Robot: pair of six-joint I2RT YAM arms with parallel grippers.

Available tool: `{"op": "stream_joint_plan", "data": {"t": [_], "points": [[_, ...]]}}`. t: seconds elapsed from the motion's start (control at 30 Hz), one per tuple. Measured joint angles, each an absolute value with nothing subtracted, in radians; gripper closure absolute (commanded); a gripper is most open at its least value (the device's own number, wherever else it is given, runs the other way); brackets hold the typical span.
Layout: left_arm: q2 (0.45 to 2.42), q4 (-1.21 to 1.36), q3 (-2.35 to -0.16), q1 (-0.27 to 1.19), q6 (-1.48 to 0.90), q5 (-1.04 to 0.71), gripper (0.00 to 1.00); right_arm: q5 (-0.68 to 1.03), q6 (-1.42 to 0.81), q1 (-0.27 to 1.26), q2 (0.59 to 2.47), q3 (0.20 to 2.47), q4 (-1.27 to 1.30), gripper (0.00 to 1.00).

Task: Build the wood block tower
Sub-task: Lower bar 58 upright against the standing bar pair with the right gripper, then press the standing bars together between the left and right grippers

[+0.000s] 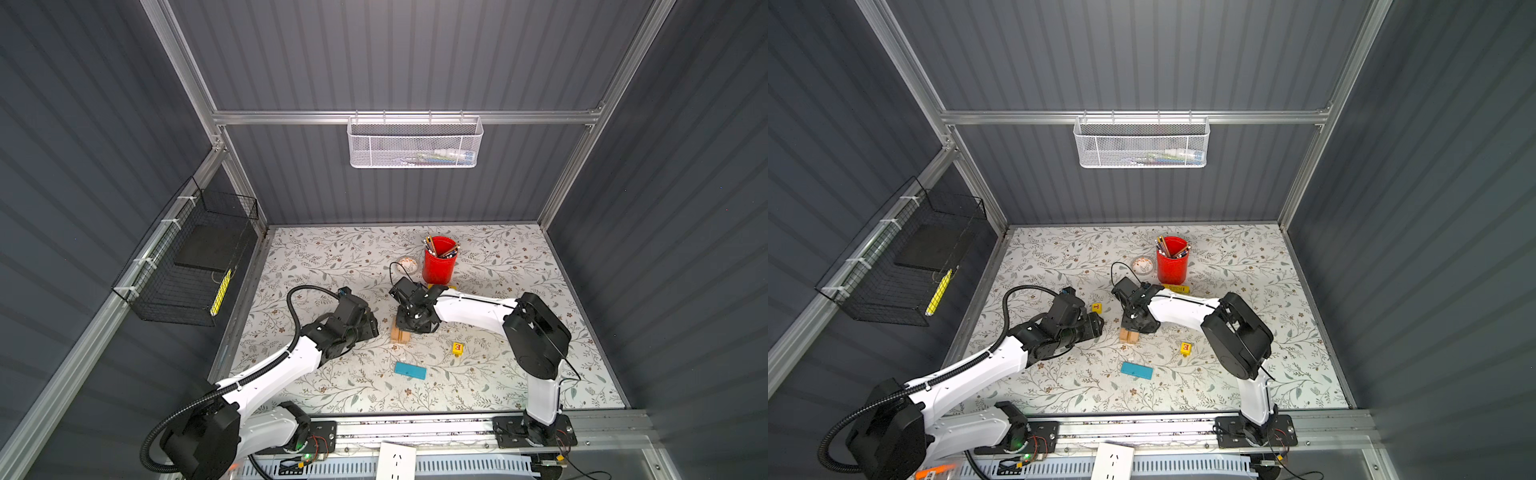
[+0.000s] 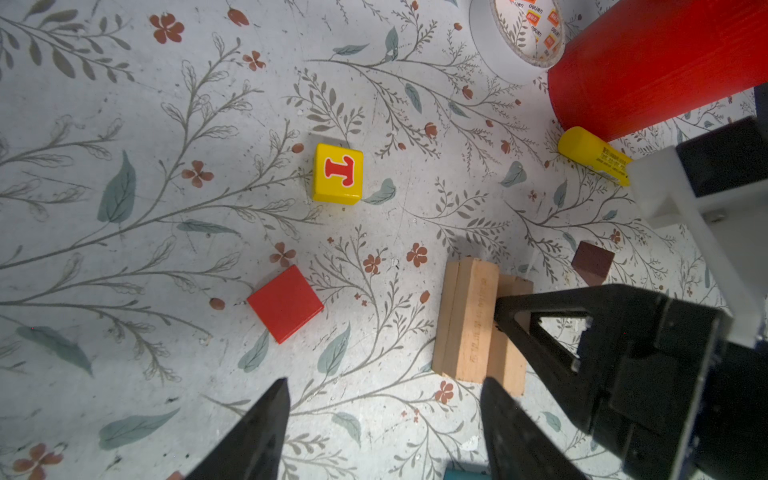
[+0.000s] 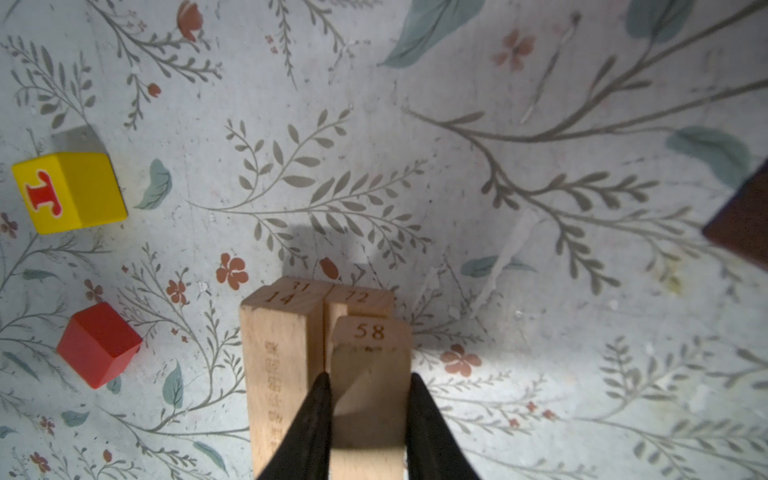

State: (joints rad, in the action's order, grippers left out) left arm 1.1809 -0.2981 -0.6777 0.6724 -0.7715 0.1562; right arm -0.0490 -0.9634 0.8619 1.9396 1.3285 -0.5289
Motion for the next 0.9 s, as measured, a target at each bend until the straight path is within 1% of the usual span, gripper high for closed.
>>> {"op": "stream_joint_plan", "data": {"t": [0.5, 0.7, 0.8, 0.9], "points": [[1.183, -0.297, -0.678, 0.672, -0.772, 0.142, 0.28, -0.048, -0.969, 0.862, 1.911, 1.310, -0.514, 0.62], [1.198, -0.266, -0.678, 0.672, -0.772, 0.100, 0.31, -0.023, -0.972, 0.850, 1.784, 1.200, -0.459, 0.61], [1.224, -0.227, -0.678, 0.672, -0.773, 0.068, 0.33, 0.020, -0.974, 0.826, 1.724, 1.115, -0.395, 0.61], [1.269, -0.184, -0.678, 0.672, -0.776, 0.029, 0.35, 0.064, -0.977, 0.797, 1.705, 1.046, -0.329, 0.61]]}}
